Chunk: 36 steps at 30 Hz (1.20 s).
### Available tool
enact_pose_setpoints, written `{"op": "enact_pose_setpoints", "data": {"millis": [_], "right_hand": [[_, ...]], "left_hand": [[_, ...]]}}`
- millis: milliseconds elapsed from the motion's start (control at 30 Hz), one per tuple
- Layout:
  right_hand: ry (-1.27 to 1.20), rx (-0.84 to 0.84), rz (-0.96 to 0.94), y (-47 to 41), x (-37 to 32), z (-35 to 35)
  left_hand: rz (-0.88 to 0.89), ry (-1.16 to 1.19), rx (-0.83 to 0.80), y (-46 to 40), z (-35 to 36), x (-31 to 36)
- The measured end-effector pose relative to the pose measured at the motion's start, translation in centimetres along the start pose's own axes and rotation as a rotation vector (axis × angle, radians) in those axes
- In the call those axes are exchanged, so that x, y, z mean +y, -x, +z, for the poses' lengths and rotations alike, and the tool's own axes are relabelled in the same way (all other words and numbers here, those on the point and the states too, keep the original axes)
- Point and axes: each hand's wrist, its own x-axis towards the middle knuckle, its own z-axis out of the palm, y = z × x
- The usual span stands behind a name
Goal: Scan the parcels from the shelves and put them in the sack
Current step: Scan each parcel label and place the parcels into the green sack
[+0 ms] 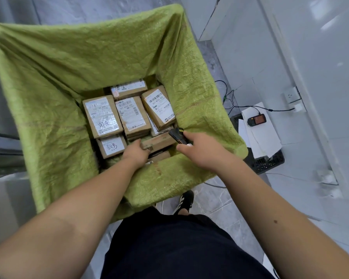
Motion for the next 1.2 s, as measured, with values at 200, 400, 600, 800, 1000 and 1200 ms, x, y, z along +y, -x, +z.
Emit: {"op": "enact_pose_setpoints", "data": {"millis": [200,400,600,800,1000,1200], "right_hand": [[0.082,0.026,-0.095,0.5,-0.1,1.1],[0.11,0.034,-0.188,0.7,0.5,1.7],[0.12,-0.011,-0.388,1.4,1.5,1.5],[0.188,-0.039,-0.617,3.5,1.8,0.7],[0.238,-0.149,-0.838,6.8,1.1,1.0],[0.407,-0.296,-1.084,12.0,-1.0,4.5]], "left_hand": [[0.031,-0.108,-0.056,3.1,-1.7,-0.2],[-0.005,-0.155,0.044,7.9,-3.5,0.0],[-0.075,-0.237,0.394,15.7,-3.7,1.5],[-0.048,-0.237,0.72,25.3,0.1,2.7],[-0.254,-0.157,0.923,32.9,4.5,1.8],[-0.625,-0.069,0.997,40.6,9.0,-0.3]]}}
